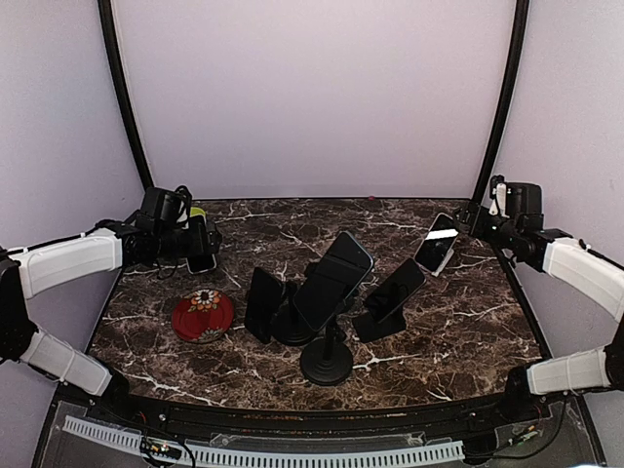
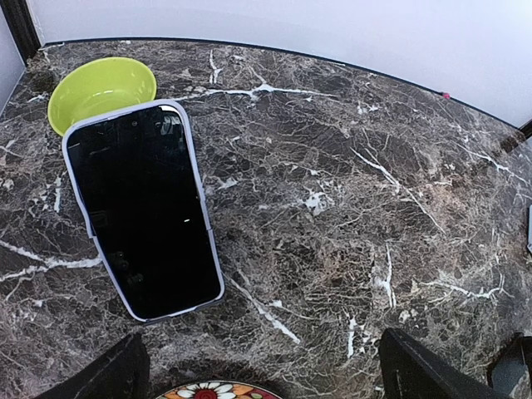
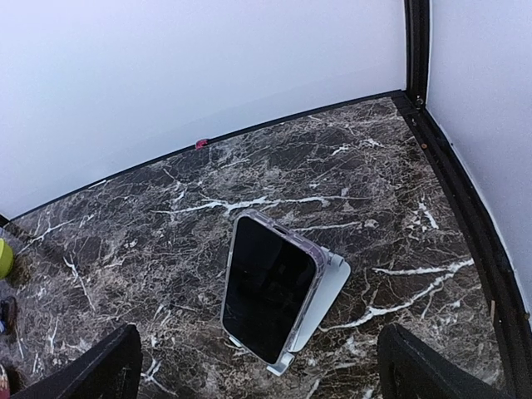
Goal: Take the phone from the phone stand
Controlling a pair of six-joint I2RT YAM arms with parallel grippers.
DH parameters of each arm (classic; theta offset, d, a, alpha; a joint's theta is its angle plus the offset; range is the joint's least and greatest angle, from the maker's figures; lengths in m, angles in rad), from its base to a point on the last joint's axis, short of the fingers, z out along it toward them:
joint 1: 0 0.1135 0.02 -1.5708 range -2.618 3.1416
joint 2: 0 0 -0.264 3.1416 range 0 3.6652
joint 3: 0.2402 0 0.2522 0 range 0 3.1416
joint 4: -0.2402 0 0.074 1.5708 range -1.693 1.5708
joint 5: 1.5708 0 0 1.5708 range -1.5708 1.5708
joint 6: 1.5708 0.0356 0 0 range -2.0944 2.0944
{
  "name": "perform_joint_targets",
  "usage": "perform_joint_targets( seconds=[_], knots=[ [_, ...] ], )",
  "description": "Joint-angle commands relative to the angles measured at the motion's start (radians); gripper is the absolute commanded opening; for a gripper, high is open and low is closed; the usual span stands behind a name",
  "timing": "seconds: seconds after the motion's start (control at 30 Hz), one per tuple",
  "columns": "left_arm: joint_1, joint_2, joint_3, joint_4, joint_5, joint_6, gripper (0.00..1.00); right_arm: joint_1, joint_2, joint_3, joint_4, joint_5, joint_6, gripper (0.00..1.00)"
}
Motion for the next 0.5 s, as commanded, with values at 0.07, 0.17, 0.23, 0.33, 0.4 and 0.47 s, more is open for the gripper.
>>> perform_joint_targets(
  seconds=[0.07,0.17,0.23,0.33,0.4,0.47],
  knots=[
    [-0.007,-0.080,0.030,-0.046,0.029,0.049,0.99,0.012,0.017,0.037,0.025,-0.006,0.015,0.99],
    [-0.007,-0.096,0.047,-0.072,0.058,0.073,0.99,0.012,0.015,0.045,0.018,0.005,0.011,0.99],
    [-0.008,-0.113,0.046,-0.069,0.075,0.090,0.99,0.013,0.013,0.050,0.016,0.003,0.008,0.99],
    [-0.020,-0.146,0.047,-0.058,0.157,0.148,0.99,0.013,0.004,0.063,-0.001,-0.036,-0.004,0.99],
    [-0.067,-0.174,0.063,-0.066,0.165,0.216,0.99,0.024,-0.023,0.062,0.002,-0.082,-0.020,0.99],
    [-0.116,-0.197,0.087,-0.094,0.158,0.270,0.99,0.050,-0.060,0.052,0.017,-0.089,-0.029,0.99]
  ],
)
